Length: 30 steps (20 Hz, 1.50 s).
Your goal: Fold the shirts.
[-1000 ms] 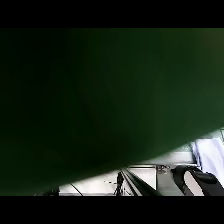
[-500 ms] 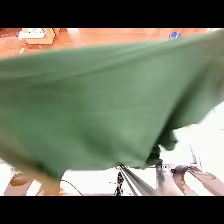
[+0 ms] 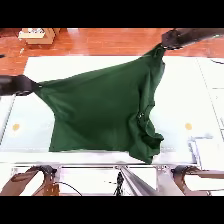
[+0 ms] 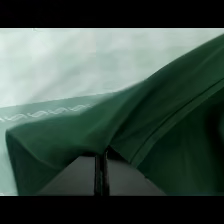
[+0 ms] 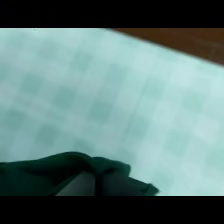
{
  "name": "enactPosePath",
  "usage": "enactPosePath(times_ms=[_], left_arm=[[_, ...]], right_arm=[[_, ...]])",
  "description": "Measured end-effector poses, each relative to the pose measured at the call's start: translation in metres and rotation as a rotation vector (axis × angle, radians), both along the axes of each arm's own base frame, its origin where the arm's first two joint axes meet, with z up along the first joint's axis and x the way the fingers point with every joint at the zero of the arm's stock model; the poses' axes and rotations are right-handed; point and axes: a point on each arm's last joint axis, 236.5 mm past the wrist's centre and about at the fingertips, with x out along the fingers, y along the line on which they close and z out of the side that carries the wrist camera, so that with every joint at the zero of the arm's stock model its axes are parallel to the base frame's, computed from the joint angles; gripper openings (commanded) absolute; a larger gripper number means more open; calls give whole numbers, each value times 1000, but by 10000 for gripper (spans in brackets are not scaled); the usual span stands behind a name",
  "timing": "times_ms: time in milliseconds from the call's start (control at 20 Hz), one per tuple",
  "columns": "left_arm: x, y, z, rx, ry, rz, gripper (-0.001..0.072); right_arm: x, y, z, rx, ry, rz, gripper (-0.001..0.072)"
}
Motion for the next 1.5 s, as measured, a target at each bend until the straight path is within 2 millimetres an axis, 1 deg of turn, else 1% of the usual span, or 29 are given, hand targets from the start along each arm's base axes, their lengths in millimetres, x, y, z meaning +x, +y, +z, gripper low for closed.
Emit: enactPosePath(times_ms=[100, 200, 300, 400, 500, 600, 650, 750, 850, 900, 950, 1000, 1050, 1100, 1150, 1200, 1250, 1300, 1350, 1400, 1450, 1500], left_arm=[[19, 12, -29, 36, 30, 14, 27], [34, 20, -56, 53, 64, 25, 27], [48, 27, -81, 68, 93, 39, 27], [62, 33, -101, 76, 105, 58, 27], [74, 38, -113, 80, 98, 79, 28], [82, 40, -124, 82, 96, 94, 28], [86, 40, -128, 74, 97, 101, 28], [88, 36, -141, 53, 125, 103, 28], [86, 28, -157, 34, 170, 88, 29], [84, 23, -164, 30, 193, 77, 33], [83, 18, -171, 23, 211, 67, 84], [82, 13, -176, 13, 226, 60, 149], [83, 11, -178, 13, 232, 53, 231], [85, 9, -177, 5, 233, 53, 344], [89, 11, -172, -1, 224, 57, 418], [90, 13, -166, -11, 230, 55, 474], [91, 18, -158, -15, 235, 50, 477], [93, 29, -150, -7, 233, 58, 477], [88, 40, -145, -3, 257, 59, 479], [77, 51, -142, -7, 303, 58, 538], [64, 59, -141, -18, 352, 60, 634], [49, 68, -142, -31, 404, 67, 663]], right_arm=[[27, -11, -13, -41, -51, -56, 28], [46, -24, -26, -89, -83, -95, 28], [58, -36, -42, -141, -88, -120, 28], [68, -49, -56, -199, -94, -142, 28], [76, -66, -68, -272, -96, -174, 28], [82, -81, -76, -325, -101, -210, 28], [84, -86, -81, -339, -95, -223, 29], [83, -89, -92, -335, -66, -239, 28], [77, -86, -106, -302, -9, -250, 31], [72, -82, -113, -278, 25, -251, 77], [68, -78, -119, -255, 55, -250, 193], [64, -72, -122, -231, 80, -245, 293], [59, -69, -124, -223, 99, -235, 339], [53, -66, -122, -207, 119, -228, 367], [48, -63, -116, -203, 129, -212, 368], [39, -61, -109, -203, 144, -193, 368], [28, -63, -100, -222, 159, -177, 369], [16, -70, -89, -246, 179, -172, 391], [1, -83, -80, -279, 210, -178, 420], [-16, -94, -75, -296, 251, -188, 421], [-34, -106, -72, -304, 299, -202, 426], [-50, -116, -73, -302, 342, -214, 442]])
